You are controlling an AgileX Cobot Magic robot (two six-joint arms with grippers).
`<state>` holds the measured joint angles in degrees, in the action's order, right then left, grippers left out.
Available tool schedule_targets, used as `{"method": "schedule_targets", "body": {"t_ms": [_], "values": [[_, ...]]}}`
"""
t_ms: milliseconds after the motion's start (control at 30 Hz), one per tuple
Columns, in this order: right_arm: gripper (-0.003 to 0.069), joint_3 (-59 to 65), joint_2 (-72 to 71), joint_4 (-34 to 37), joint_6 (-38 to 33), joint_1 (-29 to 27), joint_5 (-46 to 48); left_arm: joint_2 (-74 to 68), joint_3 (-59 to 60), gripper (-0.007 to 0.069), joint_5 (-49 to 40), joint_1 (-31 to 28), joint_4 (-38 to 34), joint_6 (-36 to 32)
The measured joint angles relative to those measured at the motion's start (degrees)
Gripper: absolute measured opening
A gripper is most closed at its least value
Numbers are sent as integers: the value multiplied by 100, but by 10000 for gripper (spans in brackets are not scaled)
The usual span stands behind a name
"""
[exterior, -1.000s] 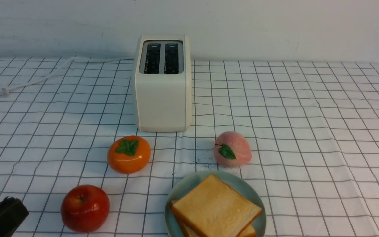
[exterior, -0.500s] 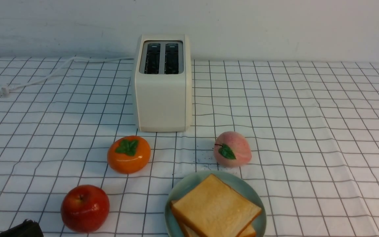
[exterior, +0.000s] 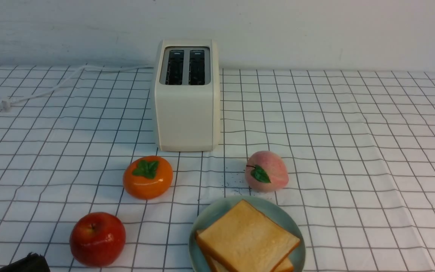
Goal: Take toasted bread from bread machine on white checkered table place on plate.
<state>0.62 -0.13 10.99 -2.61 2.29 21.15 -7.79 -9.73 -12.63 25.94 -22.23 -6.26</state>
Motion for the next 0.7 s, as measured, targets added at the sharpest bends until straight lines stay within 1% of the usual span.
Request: {"method": "schedule_targets", "body": {"t_ms": [133,700], "values": [[13,39,-43,-159,-27,-106,127,0,0,-12,-7,0,-5,0],[22,34,-43,-157,-33,-111,138,0,0,-2,-7,0,-5,0]]}}
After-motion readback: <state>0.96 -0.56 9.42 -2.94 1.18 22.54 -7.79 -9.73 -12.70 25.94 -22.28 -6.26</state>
